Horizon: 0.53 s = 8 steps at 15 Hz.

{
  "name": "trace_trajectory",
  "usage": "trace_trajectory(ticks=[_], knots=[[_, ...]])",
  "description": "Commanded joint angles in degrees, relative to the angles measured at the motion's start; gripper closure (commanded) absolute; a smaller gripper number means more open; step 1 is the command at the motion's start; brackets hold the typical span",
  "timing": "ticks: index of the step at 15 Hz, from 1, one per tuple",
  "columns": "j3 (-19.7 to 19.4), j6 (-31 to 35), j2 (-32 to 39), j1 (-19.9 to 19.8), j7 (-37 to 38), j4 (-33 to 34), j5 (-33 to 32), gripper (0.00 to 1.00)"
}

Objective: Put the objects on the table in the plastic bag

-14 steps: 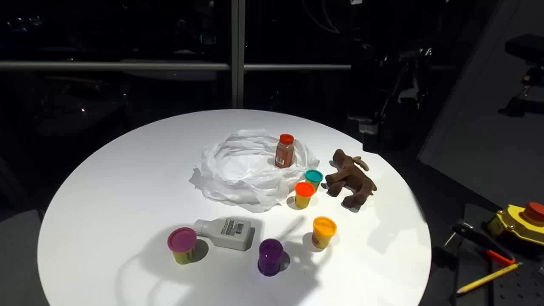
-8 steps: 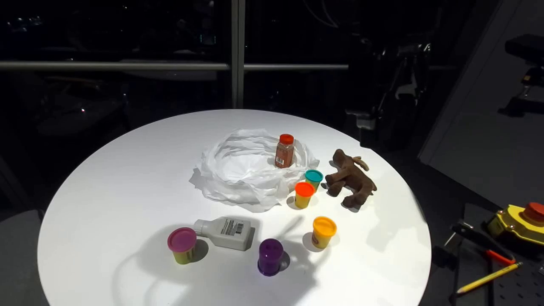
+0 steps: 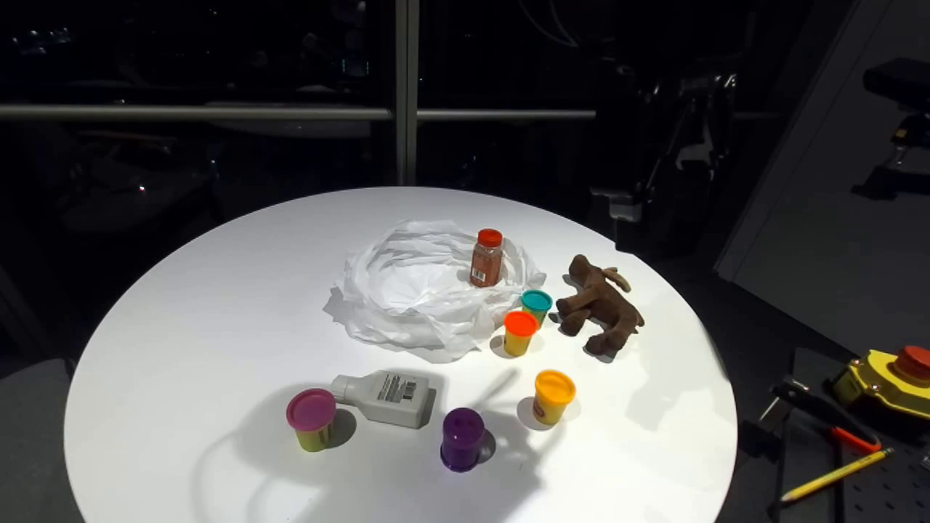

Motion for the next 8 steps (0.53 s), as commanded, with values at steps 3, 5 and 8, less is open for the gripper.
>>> trace_trajectory(ticks=[3,5,8], knots=[[-1.1,0.4,0.3,0.7,0.0,0.0,-0.8,0.00],[-2.4,2.4,1.3,-0.2,-1.5,-0.4,-1.8,0.00],[-5.5,5.7,3.3,-1.7,-3.2,-1.8,-2.3,0.00]])
